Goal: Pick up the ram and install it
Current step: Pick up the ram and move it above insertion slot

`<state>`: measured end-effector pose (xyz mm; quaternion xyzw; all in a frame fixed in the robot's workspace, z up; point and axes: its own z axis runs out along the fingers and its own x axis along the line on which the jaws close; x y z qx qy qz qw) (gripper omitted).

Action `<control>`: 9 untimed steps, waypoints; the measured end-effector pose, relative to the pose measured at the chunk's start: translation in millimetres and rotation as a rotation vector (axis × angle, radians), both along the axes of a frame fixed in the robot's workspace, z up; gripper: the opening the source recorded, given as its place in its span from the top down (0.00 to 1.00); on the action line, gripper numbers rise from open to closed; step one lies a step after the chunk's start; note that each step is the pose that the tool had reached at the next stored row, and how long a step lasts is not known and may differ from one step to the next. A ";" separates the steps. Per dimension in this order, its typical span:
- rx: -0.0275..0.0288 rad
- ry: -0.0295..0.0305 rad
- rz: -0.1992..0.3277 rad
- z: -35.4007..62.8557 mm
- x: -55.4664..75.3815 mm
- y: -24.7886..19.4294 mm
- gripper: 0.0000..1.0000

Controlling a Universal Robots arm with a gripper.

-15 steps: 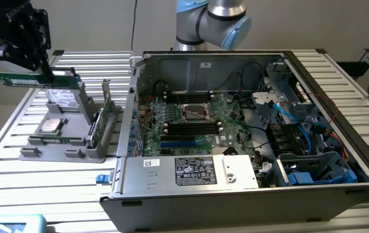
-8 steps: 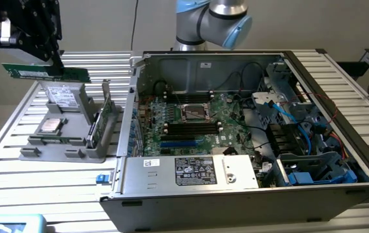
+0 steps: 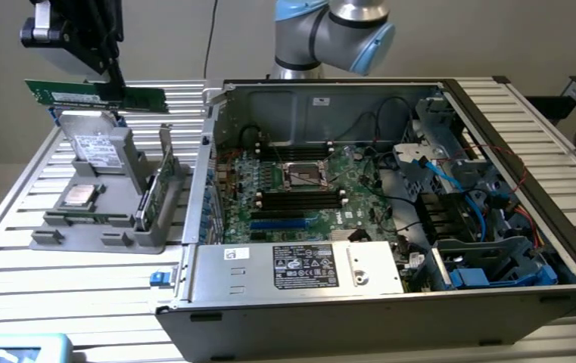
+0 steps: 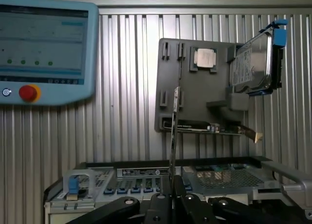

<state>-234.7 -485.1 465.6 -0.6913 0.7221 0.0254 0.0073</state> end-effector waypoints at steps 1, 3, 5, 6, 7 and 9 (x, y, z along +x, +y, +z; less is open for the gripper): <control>0.0003 0.0002 0.000 1.5 4.5 -0.2 0.86; 0.0016 0.0004 0.000 3.5 13.6 -0.4 0.86; 0.0030 0.0003 0.000 4.4 22.7 -0.5 0.86; 0.0035 0.0003 0.000 4.8 27.3 -0.6 0.86; 0.0040 0.0004 0.000 5.2 31.8 -0.7 0.86; 0.0048 0.0004 0.000 5.9 40.9 -1.0 0.86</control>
